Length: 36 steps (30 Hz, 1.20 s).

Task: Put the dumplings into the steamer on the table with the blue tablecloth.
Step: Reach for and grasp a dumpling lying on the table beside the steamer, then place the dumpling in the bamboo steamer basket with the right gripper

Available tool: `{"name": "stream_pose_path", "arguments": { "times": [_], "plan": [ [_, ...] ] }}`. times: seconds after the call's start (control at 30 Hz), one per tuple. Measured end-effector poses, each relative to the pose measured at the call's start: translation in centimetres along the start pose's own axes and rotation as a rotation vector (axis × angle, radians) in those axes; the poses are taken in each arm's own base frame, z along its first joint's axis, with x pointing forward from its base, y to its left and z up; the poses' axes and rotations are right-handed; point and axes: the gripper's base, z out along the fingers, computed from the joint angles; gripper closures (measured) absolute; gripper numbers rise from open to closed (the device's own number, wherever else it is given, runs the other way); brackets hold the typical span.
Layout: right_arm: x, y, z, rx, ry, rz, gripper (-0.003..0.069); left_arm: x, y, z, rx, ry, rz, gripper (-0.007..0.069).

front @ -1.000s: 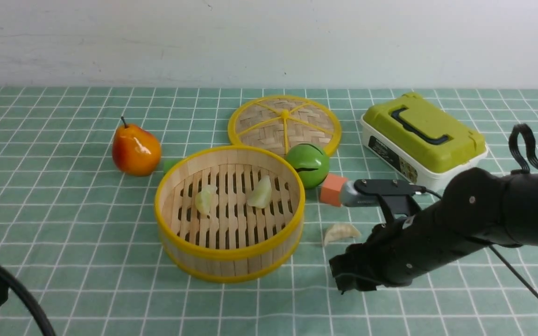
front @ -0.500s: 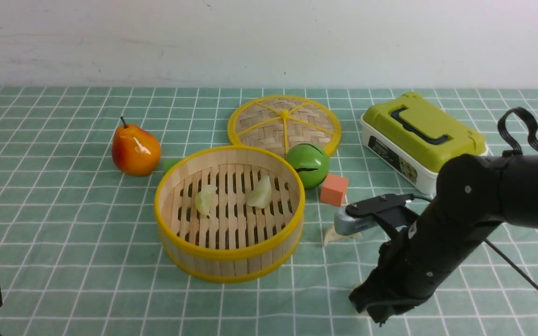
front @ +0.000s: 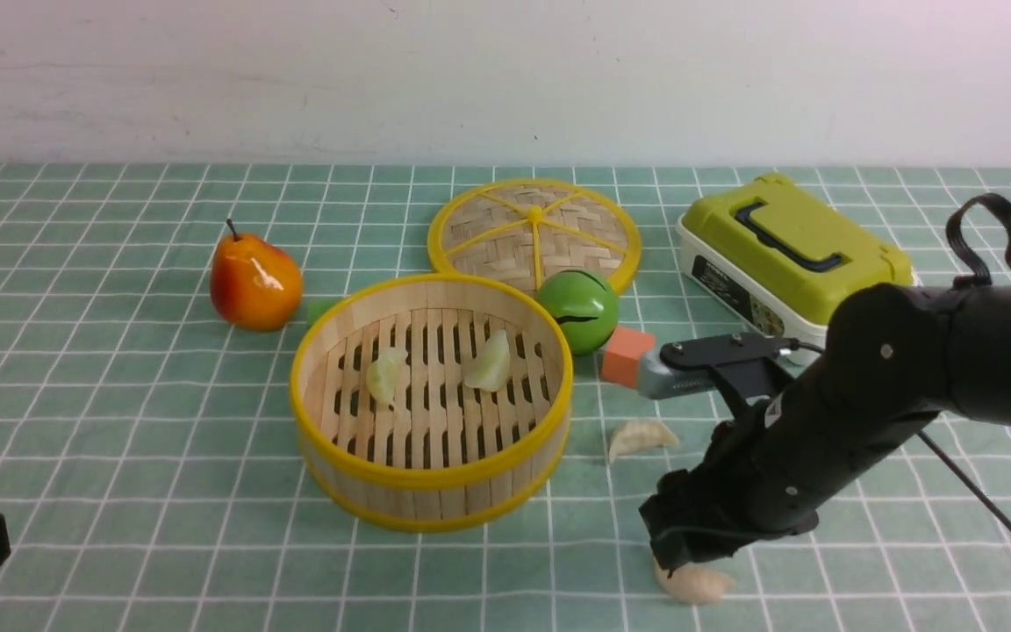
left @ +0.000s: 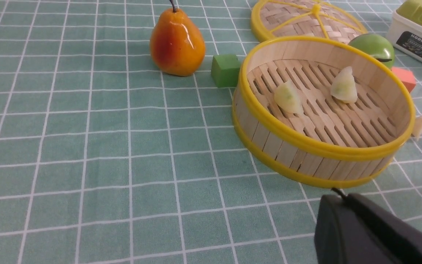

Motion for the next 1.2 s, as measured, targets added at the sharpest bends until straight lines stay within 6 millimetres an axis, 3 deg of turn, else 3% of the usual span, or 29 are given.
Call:
{"name": "stream_pose_path", "arguments": {
  "times": [0.13, 0.27, 0.33, 0.5, 0.53, 0.7, 0.83, 0.97, 1.0, 1.2],
  "plan": [
    [0.1, -0.3, 1.0, 0.006, 0.020, -0.047, 0.0262, 0.0, 0.0, 0.0, 0.001, -0.001, 0.000, 0.0638],
    [0.1, -0.2, 1.8, -0.007, 0.035, -0.102, 0.0468, 0.0, 0.0, 0.0, 0.001, -0.001, -0.001, 0.0638],
    [0.0, -0.1, 1.6, -0.014, 0.041, -0.108, 0.0524, 0.0, 0.0, 0.0, 0.001, -0.001, -0.001, 0.0637],
    [-1.0, 0.7, 0.5, -0.051, 0.077, -0.119, 0.0521, 0.0, 0.0, 0.0, 0.001, -0.001, -0.001, 0.0634],
    [-2.0, 1.2, -0.3, -0.076, 0.061, -0.115, 0.0521, 0.0, 0.0, 0.0, 0.001, -0.001, -0.001, 0.0635],
    [-6.3, 4.6, -3.5, -0.220, -0.124, -0.104, 0.0521, 0.0, 0.0, 0.0, 0.006, -0.008, 0.000, 0.0634],
    [-8.5, 8.0, -4.0, -0.316, -0.285, -0.110, 0.0521, 0.0, -0.1, 0.0, 0.008, -0.011, 0.000, 0.0632],
    [-9.9, 9.8, -1.6, -0.358, -0.340, -0.077, 0.0521, 0.0, -0.1, 0.0, 0.008, -0.011, 0.000, 0.0632],
    [-10.3, 10.1, 0.1, -0.365, -0.336, -0.044, 0.0521, 0.0, -0.1, 0.0, 0.008, -0.011, 0.000, 0.0632],
    [-10.8, 9.6, 6.0, -0.354, -0.333, 0.125, 0.0514, -0.1, -0.1, 0.0, 0.010, -0.015, 0.000, 0.0632]
  ]
}}
